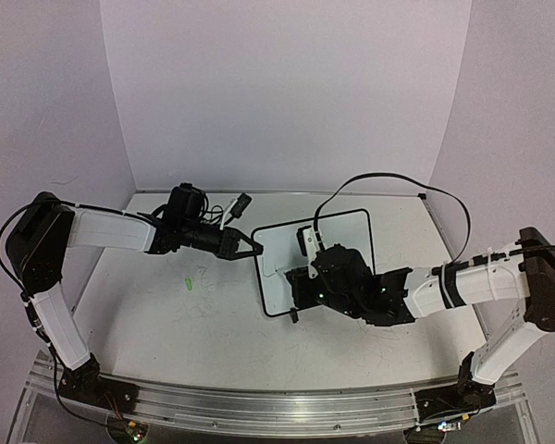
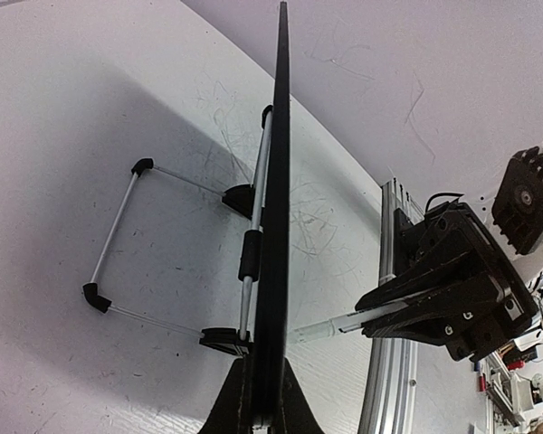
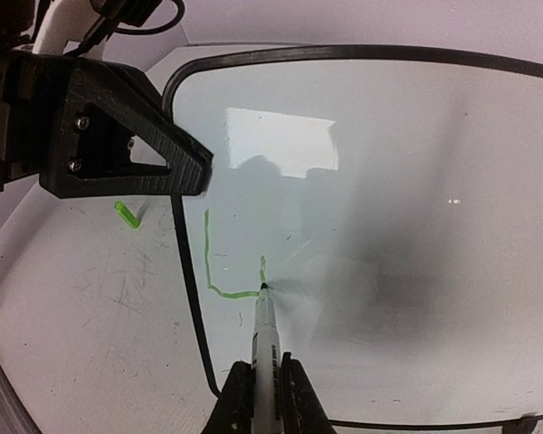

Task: Write a sentence on the whiteboard

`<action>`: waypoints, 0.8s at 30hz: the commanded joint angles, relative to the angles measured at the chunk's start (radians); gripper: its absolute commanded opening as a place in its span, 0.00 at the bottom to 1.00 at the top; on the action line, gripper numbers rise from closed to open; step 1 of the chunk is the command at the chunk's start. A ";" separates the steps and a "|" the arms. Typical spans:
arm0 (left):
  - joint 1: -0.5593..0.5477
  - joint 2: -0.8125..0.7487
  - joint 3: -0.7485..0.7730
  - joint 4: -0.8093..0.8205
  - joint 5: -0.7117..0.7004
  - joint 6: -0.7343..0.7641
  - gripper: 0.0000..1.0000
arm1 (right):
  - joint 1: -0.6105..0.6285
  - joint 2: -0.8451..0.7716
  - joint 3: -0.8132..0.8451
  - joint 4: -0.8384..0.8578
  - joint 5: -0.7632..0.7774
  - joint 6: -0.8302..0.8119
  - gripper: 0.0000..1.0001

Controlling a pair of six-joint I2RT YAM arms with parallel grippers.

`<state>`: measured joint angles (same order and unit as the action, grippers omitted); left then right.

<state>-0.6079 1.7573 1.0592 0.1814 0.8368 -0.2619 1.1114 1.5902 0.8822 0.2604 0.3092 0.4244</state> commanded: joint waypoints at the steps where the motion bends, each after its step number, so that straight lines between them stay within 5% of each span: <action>1: -0.001 -0.033 0.018 -0.022 0.041 -0.013 0.00 | 0.002 -0.012 -0.019 -0.019 0.032 0.019 0.00; 24: -0.001 -0.038 0.015 -0.023 0.039 -0.011 0.00 | 0.001 -0.024 0.022 -0.039 0.131 0.015 0.00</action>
<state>-0.6079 1.7573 1.0592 0.1761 0.8349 -0.2589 1.1183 1.5890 0.8764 0.2379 0.3600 0.4461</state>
